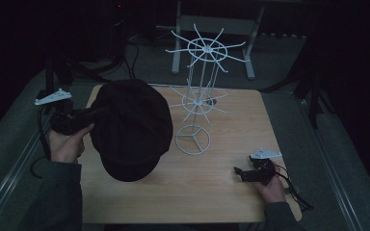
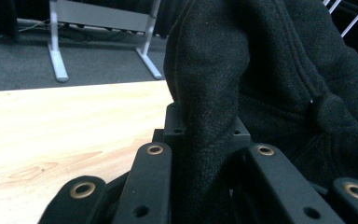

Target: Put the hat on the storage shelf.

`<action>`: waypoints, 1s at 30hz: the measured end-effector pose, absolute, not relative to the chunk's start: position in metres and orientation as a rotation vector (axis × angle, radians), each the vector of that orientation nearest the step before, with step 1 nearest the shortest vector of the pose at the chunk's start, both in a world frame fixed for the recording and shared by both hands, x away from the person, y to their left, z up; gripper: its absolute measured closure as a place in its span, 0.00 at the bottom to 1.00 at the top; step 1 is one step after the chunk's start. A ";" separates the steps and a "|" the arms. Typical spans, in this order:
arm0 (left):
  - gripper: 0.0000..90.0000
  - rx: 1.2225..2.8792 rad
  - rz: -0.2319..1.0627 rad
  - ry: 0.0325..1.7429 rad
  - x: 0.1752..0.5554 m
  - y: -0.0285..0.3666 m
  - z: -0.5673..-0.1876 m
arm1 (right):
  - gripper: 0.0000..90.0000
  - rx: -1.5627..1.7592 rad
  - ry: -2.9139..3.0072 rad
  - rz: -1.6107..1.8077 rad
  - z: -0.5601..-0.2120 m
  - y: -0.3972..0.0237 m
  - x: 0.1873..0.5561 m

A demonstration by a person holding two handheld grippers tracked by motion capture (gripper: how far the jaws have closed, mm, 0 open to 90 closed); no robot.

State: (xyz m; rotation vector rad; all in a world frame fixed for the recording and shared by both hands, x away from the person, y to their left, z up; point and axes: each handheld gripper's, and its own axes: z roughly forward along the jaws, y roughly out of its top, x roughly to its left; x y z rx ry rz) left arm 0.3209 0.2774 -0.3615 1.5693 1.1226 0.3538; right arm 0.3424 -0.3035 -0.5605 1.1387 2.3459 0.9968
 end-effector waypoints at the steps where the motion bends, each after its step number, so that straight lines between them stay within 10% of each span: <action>1: 0.87 1.570 0.354 1.121 0.321 0.277 -0.361 | 0.15 1.139 2.346 0.997 -0.561 -0.303 0.342; 30: 0.87 1.541 0.357 1.087 0.324 0.278 -0.352 | 0.15 1.139 2.346 0.997 -0.561 -0.304 0.342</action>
